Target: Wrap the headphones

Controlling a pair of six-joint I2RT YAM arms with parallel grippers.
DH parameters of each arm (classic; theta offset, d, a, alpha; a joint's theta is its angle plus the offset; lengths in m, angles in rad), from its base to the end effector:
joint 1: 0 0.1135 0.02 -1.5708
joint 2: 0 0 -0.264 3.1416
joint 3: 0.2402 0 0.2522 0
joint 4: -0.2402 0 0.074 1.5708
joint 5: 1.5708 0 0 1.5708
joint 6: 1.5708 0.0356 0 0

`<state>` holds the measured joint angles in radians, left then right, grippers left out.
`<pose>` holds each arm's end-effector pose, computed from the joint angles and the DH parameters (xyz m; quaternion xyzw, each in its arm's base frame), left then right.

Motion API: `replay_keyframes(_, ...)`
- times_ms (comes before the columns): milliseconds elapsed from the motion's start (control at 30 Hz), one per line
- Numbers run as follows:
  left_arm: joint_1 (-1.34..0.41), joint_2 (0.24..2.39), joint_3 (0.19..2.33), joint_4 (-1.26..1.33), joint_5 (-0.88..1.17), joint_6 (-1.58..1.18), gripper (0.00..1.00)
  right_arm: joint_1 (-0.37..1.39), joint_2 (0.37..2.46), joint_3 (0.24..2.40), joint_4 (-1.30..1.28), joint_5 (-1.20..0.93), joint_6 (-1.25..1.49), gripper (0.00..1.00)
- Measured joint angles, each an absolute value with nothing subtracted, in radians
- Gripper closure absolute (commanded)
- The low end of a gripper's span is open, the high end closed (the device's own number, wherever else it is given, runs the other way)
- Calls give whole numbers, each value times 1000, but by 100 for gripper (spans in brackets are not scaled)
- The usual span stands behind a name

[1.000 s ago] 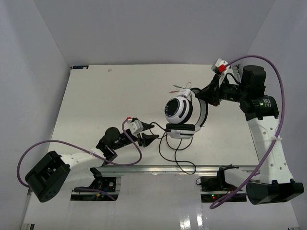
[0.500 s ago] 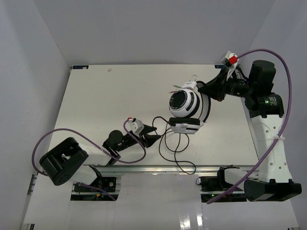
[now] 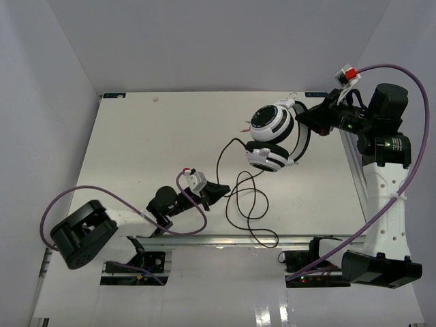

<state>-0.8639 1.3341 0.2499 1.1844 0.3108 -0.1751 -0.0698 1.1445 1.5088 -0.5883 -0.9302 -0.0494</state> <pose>0.1431 -0.1843 0.1925 0.3318 0.5850 -0.4539 0.5845 0.2127 0.0137 0.4760 -0.2726 0.7015 0.3168 0.5773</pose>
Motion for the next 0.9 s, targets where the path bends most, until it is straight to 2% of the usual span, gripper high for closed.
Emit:
replay_keyframes(133,-864,1093,323,873,275,-98,100,-62,1125,1492,-570,-798,-10,92)
replay_keyframes(300,-864,964,471,548,242,-12,100,11,1108,1467,-565,-632,24,92)
replay_keyframes(600,-864,1051,682,19,233,3,100,200,1121,1430,-558,-320,-61,92)
replay_keyframes(900,-864,1077,967,-488,302,-39,100,269,1133,1347,-527,-14,-180,92)
